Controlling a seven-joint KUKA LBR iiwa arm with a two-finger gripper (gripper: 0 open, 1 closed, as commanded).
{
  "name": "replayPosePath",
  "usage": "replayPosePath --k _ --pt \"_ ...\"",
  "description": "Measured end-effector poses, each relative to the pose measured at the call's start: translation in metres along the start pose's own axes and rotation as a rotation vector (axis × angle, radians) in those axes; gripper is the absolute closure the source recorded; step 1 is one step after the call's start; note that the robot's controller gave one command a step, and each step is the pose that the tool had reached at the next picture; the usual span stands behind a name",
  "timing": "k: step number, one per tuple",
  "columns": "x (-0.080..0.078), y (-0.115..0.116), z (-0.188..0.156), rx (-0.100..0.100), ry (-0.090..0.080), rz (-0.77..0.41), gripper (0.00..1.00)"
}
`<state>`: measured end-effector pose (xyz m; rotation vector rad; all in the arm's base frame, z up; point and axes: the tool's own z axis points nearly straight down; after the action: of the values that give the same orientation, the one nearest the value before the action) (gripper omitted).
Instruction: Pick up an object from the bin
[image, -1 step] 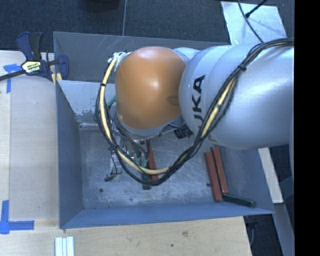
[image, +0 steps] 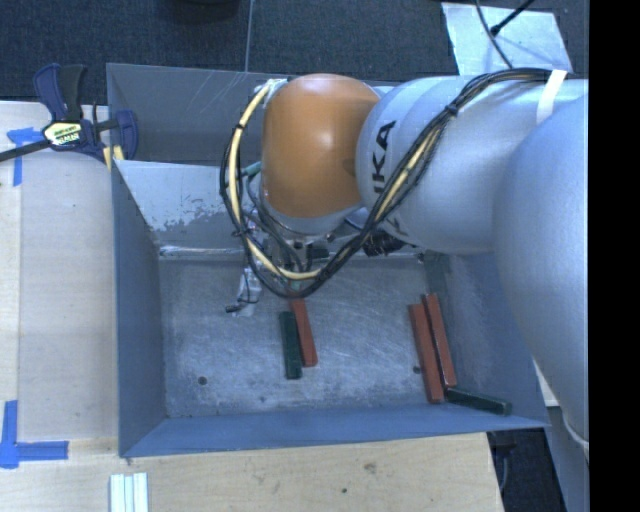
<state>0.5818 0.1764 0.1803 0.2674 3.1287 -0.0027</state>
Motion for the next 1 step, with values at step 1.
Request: replayPosePath --k 1 --pt "-0.0168 -0.0537 0.0306 0.000 0.002 -0.347 0.00"
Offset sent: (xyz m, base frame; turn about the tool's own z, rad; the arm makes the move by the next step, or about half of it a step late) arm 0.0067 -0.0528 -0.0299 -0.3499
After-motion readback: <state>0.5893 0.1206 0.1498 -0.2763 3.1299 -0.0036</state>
